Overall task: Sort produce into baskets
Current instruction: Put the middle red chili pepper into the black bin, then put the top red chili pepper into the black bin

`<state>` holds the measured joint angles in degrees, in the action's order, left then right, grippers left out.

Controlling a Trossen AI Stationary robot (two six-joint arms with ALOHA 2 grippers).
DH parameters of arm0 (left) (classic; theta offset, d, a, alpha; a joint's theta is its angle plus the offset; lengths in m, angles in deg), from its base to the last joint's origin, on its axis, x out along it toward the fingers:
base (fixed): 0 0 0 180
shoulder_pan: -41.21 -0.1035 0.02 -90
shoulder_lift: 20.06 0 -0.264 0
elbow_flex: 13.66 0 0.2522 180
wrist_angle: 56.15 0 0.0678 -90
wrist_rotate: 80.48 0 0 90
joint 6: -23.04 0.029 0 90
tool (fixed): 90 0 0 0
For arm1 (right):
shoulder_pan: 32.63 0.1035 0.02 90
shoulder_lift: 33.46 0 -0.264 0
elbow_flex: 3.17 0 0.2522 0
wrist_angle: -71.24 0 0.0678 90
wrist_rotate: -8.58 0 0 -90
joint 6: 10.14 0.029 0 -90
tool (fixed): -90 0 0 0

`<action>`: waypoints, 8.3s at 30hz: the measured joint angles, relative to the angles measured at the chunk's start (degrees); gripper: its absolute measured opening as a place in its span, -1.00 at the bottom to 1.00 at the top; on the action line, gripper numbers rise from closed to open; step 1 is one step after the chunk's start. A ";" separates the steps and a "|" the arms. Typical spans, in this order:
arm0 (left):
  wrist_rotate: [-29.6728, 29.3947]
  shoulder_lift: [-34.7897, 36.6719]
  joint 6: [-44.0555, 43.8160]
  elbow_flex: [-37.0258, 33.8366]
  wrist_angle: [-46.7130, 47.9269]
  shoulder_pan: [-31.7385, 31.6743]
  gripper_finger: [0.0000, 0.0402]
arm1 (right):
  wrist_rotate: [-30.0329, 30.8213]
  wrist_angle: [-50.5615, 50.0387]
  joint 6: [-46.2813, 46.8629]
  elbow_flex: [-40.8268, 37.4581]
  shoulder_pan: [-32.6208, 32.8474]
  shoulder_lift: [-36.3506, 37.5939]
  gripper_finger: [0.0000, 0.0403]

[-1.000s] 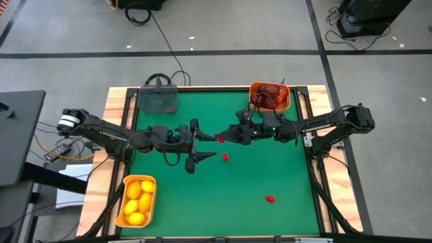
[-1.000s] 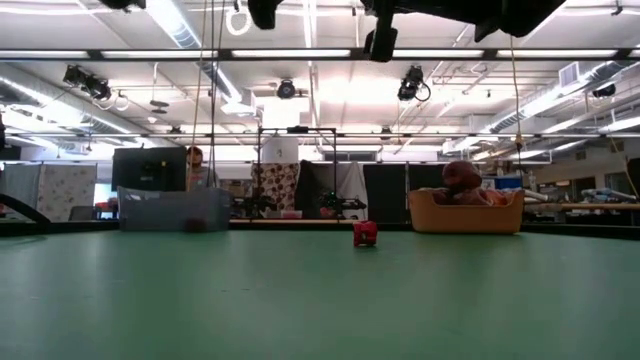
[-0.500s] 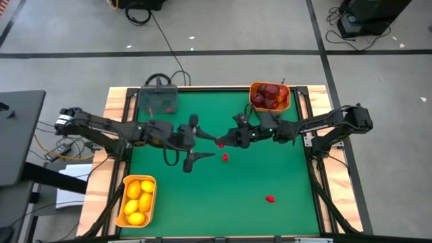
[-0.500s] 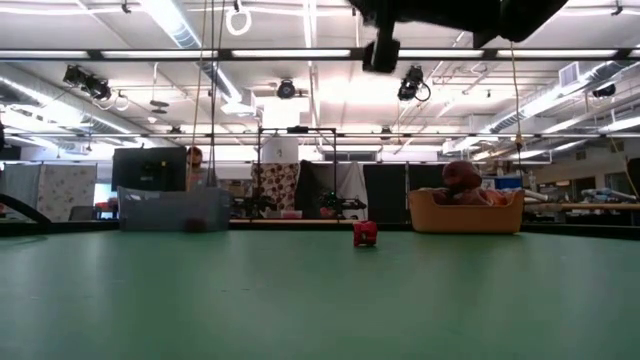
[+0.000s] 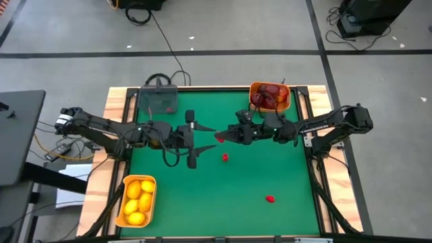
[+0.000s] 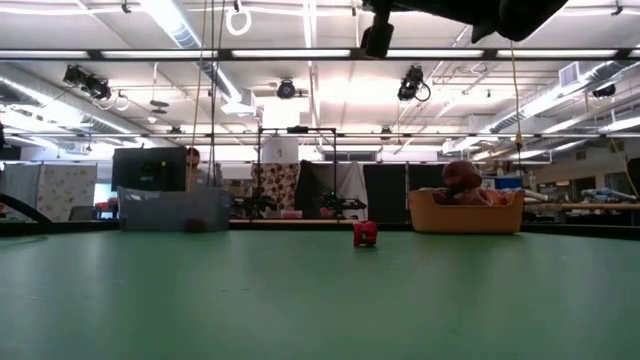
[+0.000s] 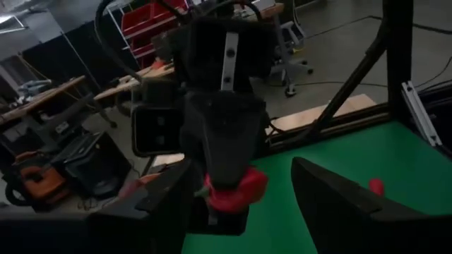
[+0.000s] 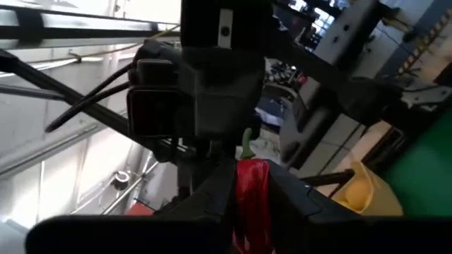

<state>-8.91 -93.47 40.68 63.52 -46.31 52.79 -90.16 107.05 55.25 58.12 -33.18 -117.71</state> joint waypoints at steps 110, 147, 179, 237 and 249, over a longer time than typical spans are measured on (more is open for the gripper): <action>13.69 -1.96 -34.61 -8.39 42.14 -52.88 0.62 | 10.54 -51.24 -14.34 0.05 2.97 0.03 0.13; -3.43 21.96 -57.66 -7.43 37.43 -16.01 0.51 | 14.64 -43.49 -1.38 0.07 2.07 -7.45 0.13; 1.38 18.91 -40.52 -7.45 41.65 -18.57 0.49 | 17.68 -43.06 -30.87 0.05 3.40 -15.22 0.10; -6.21 22.27 -62.64 -7.45 53.93 -9.62 0.11 | 7.55 -43.87 -37.84 3.54 2.03 -13.37 -0.97; 6.55 7.88 -45.89 -7.45 36.96 -8.53 0.11 | 4.54 -55.55 -49.41 4.86 4.62 -11.27 -0.49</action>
<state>-2.36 -85.59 -5.21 56.07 -9.35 44.26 -85.62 51.50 5.84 62.97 -28.57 -128.98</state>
